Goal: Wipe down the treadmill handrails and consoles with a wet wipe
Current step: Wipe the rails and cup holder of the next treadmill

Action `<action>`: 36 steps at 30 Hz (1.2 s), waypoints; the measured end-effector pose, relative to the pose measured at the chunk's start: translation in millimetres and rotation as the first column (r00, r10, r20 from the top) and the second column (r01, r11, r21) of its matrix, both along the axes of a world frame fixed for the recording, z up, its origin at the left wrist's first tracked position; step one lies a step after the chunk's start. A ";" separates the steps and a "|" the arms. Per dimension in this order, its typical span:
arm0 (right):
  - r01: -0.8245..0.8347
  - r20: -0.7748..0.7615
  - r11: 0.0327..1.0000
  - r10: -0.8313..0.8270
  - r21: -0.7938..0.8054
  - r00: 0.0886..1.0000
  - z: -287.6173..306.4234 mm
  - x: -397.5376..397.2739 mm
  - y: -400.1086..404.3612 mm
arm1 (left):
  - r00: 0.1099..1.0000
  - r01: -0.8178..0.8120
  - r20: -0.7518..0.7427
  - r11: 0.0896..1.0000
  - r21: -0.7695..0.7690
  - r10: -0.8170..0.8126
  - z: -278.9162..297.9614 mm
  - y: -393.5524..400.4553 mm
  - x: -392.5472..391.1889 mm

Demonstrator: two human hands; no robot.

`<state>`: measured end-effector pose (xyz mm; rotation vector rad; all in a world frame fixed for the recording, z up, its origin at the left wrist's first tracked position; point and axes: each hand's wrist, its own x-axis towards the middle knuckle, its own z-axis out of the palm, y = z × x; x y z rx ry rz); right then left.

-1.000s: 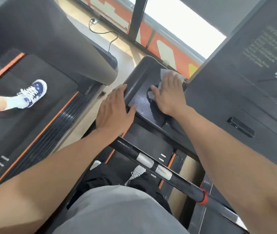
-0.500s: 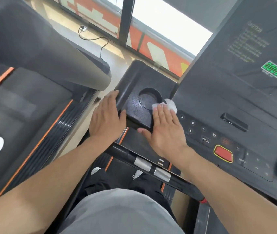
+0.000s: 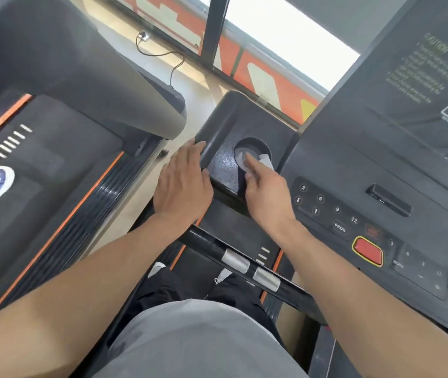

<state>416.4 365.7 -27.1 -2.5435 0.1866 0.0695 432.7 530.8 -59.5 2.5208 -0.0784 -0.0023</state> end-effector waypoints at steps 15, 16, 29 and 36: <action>-0.182 0.071 0.936 0.213 -0.302 0.975 -32.6 -44.7 26.9 | 0.997 -0.065 -0.054 0.985 -0.160 0.057 7.5 3.0 -1.9; -0.203 0.042 0.923 0.229 -0.326 0.973 -35.1 -43.5 29.7 | 0.995 -0.083 -0.064 0.981 -0.177 0.073 8.6 2.9 -1.5; -0.565 -0.323 0.455 0.505 -0.688 0.801 -12.8 -50.1 13.4 | 0.980 -0.180 -0.144 0.913 -0.367 0.136 11.0 11.0 0.6; -0.477 -0.448 0.406 0.170 -0.779 0.878 21.0 -37.1 -11.6 | 0.985 -0.146 -0.134 0.948 -0.283 0.112 12.1 9.0 -1.9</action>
